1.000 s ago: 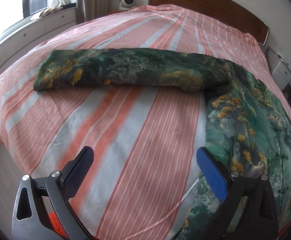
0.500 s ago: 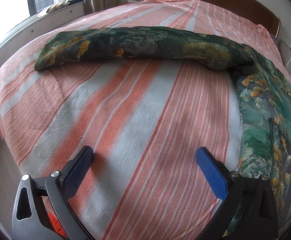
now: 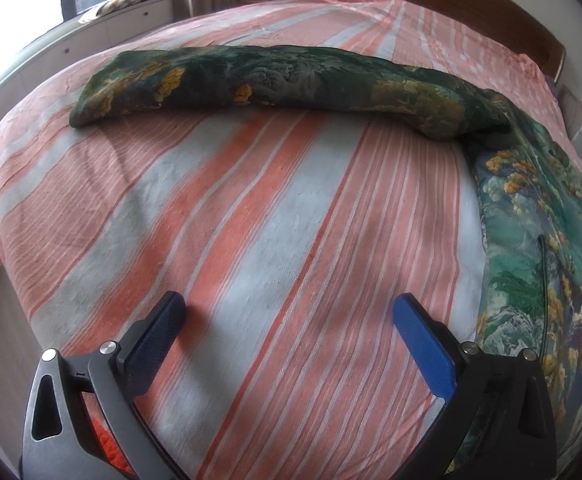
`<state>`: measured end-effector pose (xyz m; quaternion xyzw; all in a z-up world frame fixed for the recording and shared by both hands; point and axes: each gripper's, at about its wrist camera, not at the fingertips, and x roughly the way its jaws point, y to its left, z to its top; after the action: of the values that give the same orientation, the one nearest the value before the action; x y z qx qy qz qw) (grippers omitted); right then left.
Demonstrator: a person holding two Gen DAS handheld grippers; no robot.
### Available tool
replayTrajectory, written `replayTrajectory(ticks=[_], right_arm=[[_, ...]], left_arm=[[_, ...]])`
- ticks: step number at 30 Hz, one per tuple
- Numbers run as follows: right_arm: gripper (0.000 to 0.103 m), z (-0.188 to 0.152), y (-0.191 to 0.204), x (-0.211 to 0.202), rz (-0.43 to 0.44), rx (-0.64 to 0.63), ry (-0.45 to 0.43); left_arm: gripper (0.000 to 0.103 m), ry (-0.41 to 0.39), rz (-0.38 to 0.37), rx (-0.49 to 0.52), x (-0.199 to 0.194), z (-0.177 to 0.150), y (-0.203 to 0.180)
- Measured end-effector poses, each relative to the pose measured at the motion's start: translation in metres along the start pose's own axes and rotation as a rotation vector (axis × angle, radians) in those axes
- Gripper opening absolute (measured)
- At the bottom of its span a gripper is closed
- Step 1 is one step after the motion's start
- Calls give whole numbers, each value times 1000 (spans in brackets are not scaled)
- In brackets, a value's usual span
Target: Fold large clothes
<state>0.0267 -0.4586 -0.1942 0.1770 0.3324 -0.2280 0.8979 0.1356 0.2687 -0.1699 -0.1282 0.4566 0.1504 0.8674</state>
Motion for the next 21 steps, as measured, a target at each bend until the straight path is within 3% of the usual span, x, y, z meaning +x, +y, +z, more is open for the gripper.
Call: replayTrajectory(ticks=[4, 10, 14, 18, 21], right_arm=[[87, -1, 1, -1, 2, -3, -6], [87, -2, 6, -1, 4, -24, -8], [87, 0, 6, -1, 23, -18, -8], [87, 16, -9, 5, 172, 65, 28], [87, 53, -44, 28, 266, 193, 83]], left_arm=[[103, -21, -12, -2, -10, -2, 2], [103, -127, -28, -38, -32, 0, 8], [103, -129, -23, -53, -31, 2, 10], [103, -121, -19, -69, -27, 5, 11], [103, -119, -17, -77, -25, 5, 13]])
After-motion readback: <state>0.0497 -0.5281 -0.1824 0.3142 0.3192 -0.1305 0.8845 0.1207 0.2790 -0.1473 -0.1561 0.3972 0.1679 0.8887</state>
